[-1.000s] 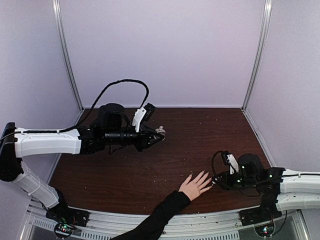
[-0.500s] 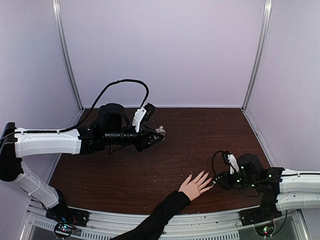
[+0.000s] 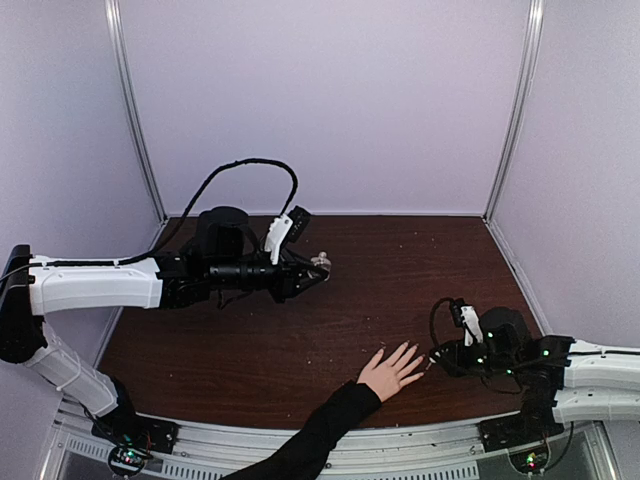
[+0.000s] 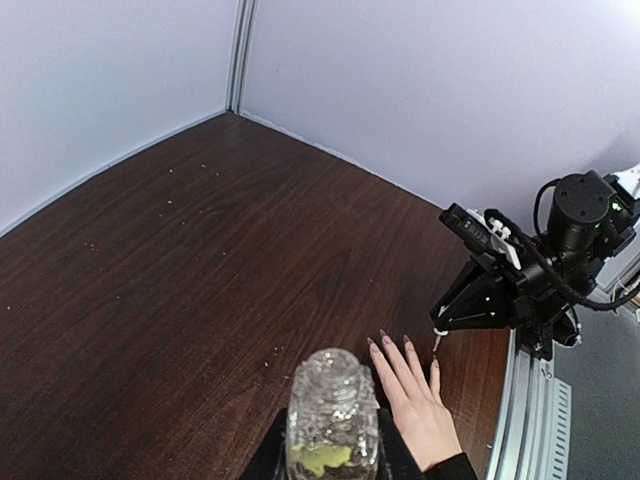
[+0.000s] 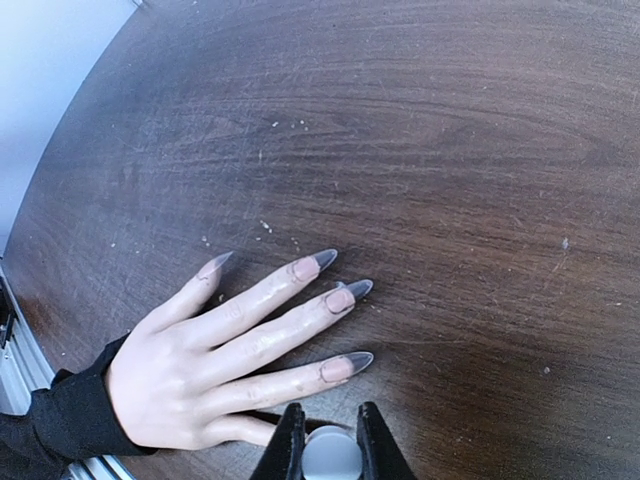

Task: Paint the nails
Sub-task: Paint the hand on the nail.

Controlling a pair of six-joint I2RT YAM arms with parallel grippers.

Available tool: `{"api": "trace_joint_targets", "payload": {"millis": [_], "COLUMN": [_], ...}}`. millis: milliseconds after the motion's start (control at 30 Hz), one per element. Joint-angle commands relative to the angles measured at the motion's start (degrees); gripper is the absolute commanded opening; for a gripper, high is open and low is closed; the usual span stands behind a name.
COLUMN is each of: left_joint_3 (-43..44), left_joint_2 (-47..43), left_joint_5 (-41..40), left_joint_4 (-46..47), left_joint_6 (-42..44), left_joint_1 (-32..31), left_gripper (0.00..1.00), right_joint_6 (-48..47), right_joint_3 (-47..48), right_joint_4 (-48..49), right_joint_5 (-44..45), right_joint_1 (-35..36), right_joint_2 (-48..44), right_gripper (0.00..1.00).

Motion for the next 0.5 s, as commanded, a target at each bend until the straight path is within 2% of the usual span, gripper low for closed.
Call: {"api": "trace_joint_targets", "payload": {"millis": [0,200,467], "left_joint_3": [0.8,0.7,0.5], "left_joint_2": [-0.2,-0.1,-0.3], "left_joint_5": [0.7,0.9,0.7], "left_joint_4": [3.8,4.1,3.9], "left_joint_6": [-0.1,-0.3,-0.1], "left_joint_1": [0.3,0.3,0.3], "left_gripper": [0.00,0.00,0.00], "right_joint_6": [-0.7,-1.2,-1.0], "right_joint_3": [-1.0,-1.1,-0.6], "right_joint_4": [3.7,4.4,7.2], "right_joint_5": [-2.2,-3.1,-4.1], "right_joint_1": [0.4,0.7,1.1], "right_joint_2": [-1.5,-0.9,4.6], "right_gripper": [0.00,0.00,0.00]}}
